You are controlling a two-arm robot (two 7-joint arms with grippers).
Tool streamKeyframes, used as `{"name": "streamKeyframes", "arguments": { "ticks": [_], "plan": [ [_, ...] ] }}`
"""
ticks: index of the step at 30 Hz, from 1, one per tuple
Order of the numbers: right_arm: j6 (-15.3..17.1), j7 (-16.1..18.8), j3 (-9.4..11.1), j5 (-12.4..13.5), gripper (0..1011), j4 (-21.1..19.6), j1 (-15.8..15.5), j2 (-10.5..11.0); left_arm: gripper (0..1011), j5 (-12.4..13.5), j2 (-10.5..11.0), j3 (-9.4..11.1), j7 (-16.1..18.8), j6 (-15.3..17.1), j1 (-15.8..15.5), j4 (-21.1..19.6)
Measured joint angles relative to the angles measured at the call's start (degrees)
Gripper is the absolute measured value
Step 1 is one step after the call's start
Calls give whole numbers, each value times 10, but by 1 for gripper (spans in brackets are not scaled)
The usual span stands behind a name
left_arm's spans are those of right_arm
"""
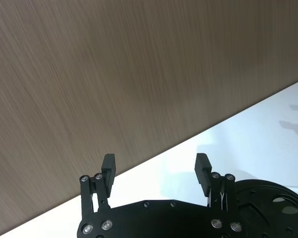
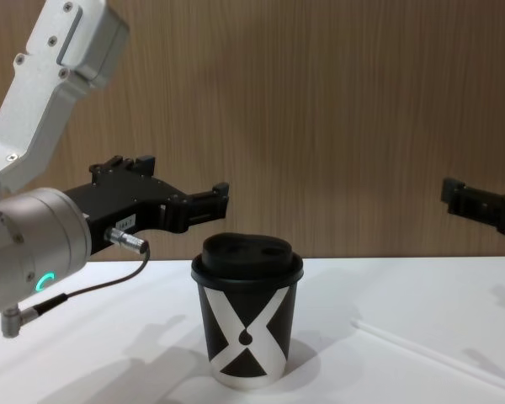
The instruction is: Pick up the straw with one hand, pass it to the other hand, and insert it into the cup.
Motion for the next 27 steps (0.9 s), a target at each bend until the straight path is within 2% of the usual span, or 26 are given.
{"name": "streamKeyframes", "arguments": {
  "ticks": [27],
  "plan": [
    [0, 0, 0, 0, 1001, 0, 0, 0, 1003, 0, 0, 0, 0, 0, 0, 0]
  ]
}}
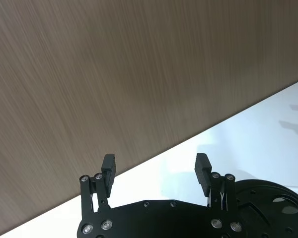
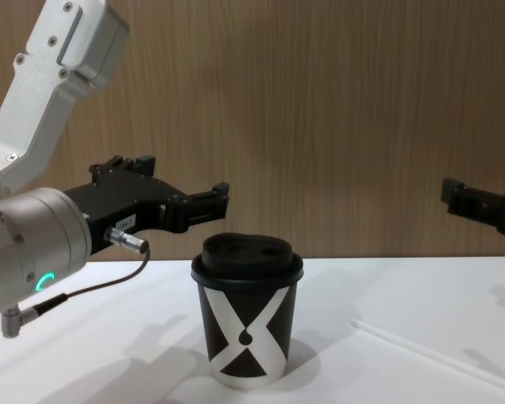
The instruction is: Pick up the straw with one hand, pass it to the other hand, and insert it into the cup.
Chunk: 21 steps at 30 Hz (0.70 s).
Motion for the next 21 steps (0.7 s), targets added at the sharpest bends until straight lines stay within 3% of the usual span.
{"name": "streamKeyframes", "arguments": {
  "ticks": [21],
  "plan": [
    [0, 0, 0, 0, 1001, 0, 0, 0, 1003, 0, 0, 0, 0, 0, 0, 0]
  ]
}}
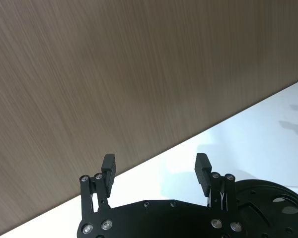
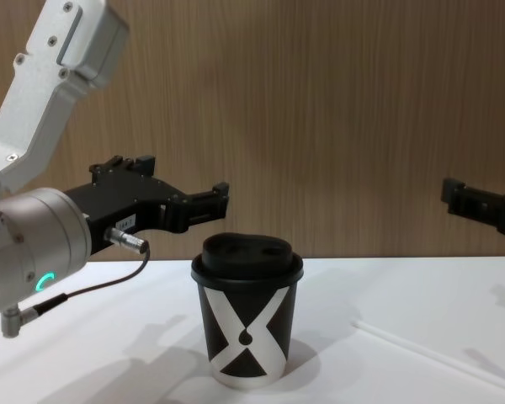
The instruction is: Pick up the straw with one hand, pass it to the other hand, and insert it into the cup.
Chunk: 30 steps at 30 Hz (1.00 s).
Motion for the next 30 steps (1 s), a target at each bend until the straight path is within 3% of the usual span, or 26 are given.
{"name": "streamKeyframes", "arguments": {
  "ticks": [6, 12, 22, 30],
  "plan": [
    [10, 3, 0, 0, 1001, -2, 1, 2, 1002, 0, 0, 0, 0, 0, 0, 0],
    [44, 11, -1, 2, 1001, -7, 6, 9, 1003, 0, 0, 0, 0, 0, 0, 0],
    [118, 45, -8, 4, 1001, -6, 24, 36, 1003, 0, 0, 0, 0, 0, 0, 0],
    [146, 79, -7, 12, 1001, 8, 37, 55, 1003, 0, 0, 0, 0, 0, 0, 0]
  ]
}}
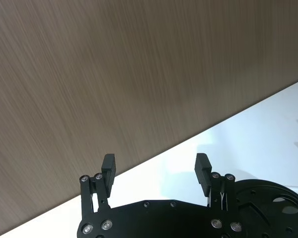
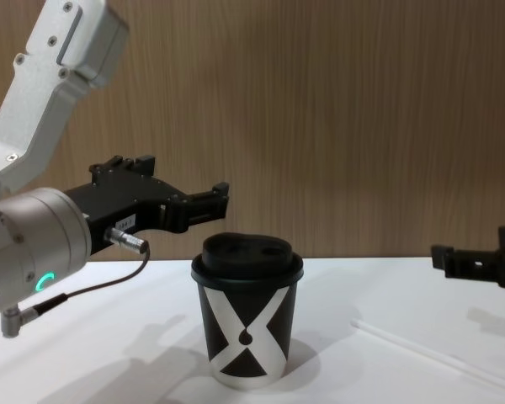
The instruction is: Pick up the straw with one hand, pass it to the other hand, and insert it into the cup.
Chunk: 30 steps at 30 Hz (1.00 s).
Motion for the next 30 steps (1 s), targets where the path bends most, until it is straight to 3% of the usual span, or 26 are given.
{"name": "streamKeyframes", "arguments": {
  "ticks": [16, 30],
  "plan": [
    [17, 77, 8, 31, 1001, 30, 17, 41, 1003, 0, 0, 0, 0, 0, 0, 0],
    [34, 116, -7, 44, 1001, 49, 23, 67, 1003, 0, 0, 0, 0, 0, 0, 0]
  ]
}}
